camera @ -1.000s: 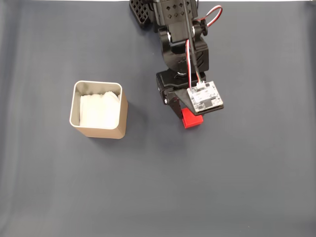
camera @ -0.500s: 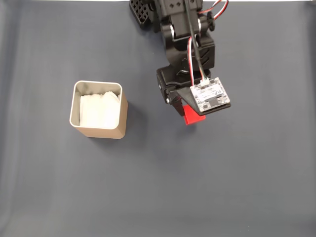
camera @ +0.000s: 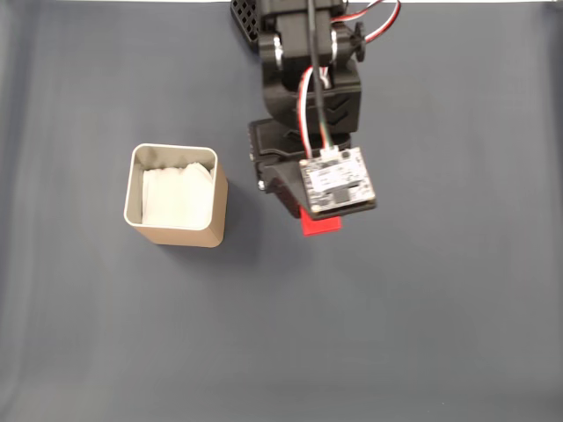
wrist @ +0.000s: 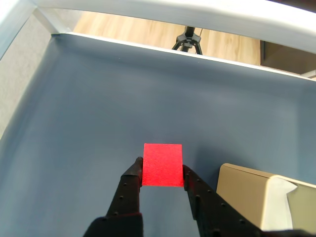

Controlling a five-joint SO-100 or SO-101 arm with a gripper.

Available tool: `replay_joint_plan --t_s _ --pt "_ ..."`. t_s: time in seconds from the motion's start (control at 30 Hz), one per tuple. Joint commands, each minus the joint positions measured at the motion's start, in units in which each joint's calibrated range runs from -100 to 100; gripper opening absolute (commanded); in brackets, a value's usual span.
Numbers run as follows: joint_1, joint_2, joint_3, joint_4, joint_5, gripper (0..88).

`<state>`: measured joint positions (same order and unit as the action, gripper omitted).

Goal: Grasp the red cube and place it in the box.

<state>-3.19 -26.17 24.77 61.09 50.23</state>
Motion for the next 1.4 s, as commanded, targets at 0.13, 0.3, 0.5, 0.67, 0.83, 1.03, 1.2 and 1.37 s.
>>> replay_joint_plan --t_s 0.13,0.3,0.5,0.67,0.83,1.03,1.2,1.37 --pt "4.7 2.3 -10.8 6.2 0.8 2.0" --pt "8.5 3.7 -12.5 7.3 2.2 2.0" --pt "12.7 5.1 -13.7 8.0 3.5 2.0" --pt "15.6 5.9 -13.8 8.6 3.9 2.0" --pt "18.2 6.4 -13.6 9.1 4.2 2.0" --pt "21.4 6.7 -12.1 9.2 4.6 2.0" --pt "23.6 6.5 -11.2 9.2 4.7 2.0" --pt "25.2 5.1 -10.2 10.8 4.7 2.0"
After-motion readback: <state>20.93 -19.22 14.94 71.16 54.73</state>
